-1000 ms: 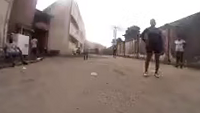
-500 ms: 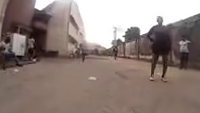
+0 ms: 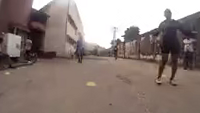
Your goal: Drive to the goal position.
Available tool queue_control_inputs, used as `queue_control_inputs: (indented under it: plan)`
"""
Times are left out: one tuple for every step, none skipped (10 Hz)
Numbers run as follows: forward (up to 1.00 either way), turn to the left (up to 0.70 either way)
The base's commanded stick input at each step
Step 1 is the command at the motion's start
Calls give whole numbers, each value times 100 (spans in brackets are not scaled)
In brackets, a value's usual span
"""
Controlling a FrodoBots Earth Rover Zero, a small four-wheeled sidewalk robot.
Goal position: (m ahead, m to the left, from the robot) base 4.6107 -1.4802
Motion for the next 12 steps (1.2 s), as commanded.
queue_control_inputs:
  plan:
    - [70,12]
    - [70,6]
    - [70,14]
    - [70,14]
    - [70,14]
    - [70,11]
    - [70,9]
    - [70,8]
    - [70,2]
    - [70,-12]
    - [70,-27]
    - [70,-31]
